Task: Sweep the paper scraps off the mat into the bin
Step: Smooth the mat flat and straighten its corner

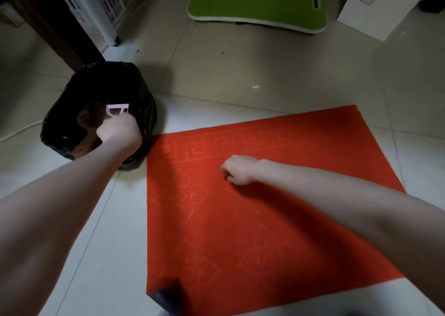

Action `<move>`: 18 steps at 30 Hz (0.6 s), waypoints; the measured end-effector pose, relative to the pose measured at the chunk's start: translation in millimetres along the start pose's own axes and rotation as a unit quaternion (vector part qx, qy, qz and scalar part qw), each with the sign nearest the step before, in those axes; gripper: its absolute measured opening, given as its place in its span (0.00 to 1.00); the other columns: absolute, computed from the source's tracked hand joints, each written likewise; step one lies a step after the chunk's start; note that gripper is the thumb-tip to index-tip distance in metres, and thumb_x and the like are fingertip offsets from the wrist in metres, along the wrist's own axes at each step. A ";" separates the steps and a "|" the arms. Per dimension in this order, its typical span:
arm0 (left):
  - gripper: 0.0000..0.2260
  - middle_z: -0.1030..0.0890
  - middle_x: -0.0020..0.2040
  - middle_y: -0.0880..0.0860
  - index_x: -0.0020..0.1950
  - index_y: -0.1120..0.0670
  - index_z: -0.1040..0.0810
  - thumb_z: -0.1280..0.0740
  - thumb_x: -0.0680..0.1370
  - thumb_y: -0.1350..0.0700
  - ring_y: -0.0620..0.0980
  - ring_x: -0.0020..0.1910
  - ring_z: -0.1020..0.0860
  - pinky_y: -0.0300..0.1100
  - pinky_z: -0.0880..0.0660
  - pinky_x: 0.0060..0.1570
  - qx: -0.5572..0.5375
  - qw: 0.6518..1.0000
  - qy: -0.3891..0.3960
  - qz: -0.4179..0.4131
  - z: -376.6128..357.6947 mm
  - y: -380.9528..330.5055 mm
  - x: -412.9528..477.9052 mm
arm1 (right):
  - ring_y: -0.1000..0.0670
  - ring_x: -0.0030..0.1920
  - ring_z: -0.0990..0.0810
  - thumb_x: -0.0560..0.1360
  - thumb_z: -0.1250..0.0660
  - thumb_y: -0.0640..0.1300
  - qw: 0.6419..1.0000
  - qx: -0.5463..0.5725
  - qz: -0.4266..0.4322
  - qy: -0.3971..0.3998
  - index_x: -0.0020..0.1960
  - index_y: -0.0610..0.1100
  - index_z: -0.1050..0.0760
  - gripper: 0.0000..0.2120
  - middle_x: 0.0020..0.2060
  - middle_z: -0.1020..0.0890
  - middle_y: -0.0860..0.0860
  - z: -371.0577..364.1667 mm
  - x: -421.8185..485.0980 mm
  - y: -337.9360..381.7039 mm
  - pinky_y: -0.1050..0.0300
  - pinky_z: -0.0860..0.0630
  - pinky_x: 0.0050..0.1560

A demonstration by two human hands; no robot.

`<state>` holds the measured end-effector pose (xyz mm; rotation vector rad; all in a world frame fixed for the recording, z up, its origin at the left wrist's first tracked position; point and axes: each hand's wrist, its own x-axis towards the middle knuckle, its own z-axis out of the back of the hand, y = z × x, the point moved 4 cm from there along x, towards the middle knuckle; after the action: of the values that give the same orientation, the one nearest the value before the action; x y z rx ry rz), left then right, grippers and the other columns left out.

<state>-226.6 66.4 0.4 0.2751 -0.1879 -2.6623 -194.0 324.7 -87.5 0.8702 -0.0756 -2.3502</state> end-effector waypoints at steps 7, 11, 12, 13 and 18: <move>0.14 0.22 0.50 0.63 0.60 0.63 0.27 0.39 0.75 0.66 0.63 0.51 0.23 0.49 0.29 0.42 0.011 1.000 -0.016 0.022 -0.7 2.8 -4.5 | 0.42 0.77 0.59 0.64 0.29 0.67 0.992 -0.113 0.035 0.045 0.77 0.55 0.56 0.53 0.77 0.58 0.49 -73.1 -27.5 9.0 0.26 0.42 0.66; 0.23 0.30 0.61 0.66 0.66 0.63 0.34 0.33 0.73 0.61 0.65 0.59 0.29 0.54 0.29 0.53 0.030 0.998 -0.051 0.017 1.5 -1.2 -13.3 | 0.40 0.76 0.63 0.62 0.29 0.69 0.993 -0.105 -0.011 0.057 0.76 0.60 0.61 0.55 0.76 0.61 0.53 -76.0 -27.2 0.0 0.27 0.39 0.65; 0.24 0.31 0.61 0.66 0.66 0.63 0.34 0.32 0.72 0.61 0.65 0.59 0.30 0.54 0.29 0.53 0.034 0.996 -0.082 0.000 3.3 -8.2 -17.1 | 0.40 0.76 0.63 0.62 0.29 0.70 0.993 -0.099 -0.026 0.062 0.76 0.61 0.62 0.55 0.76 0.61 0.54 -75.5 -29.1 -3.0 0.28 0.38 0.64; 0.24 0.31 0.61 0.66 0.65 0.63 0.34 0.32 0.71 0.61 0.65 0.59 0.31 0.54 0.29 0.53 0.031 0.994 -0.105 -0.027 6.0 -17.5 -22.4 | 0.39 0.76 0.64 0.62 0.30 0.70 0.992 -0.095 -0.042 0.067 0.75 0.61 0.63 0.55 0.76 0.62 0.54 -75.2 -31.1 -6.6 0.29 0.36 0.64; 0.13 0.25 0.50 0.59 0.56 0.60 0.27 0.37 0.72 0.62 0.60 0.52 0.25 0.47 0.27 0.41 0.010 0.989 0.018 -0.144 -8.3 -72.2 -54.0 | 0.37 0.75 0.65 0.63 0.32 0.72 0.987 -0.067 -0.118 0.082 0.75 0.62 0.66 0.55 0.76 0.64 0.55 -67.1 -43.7 -32.6 0.33 0.33 0.64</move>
<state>-208.2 154.2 -11.6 0.3822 -0.1738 -2.9389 -145.2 386.4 -123.3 1.0510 0.2650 -2.4549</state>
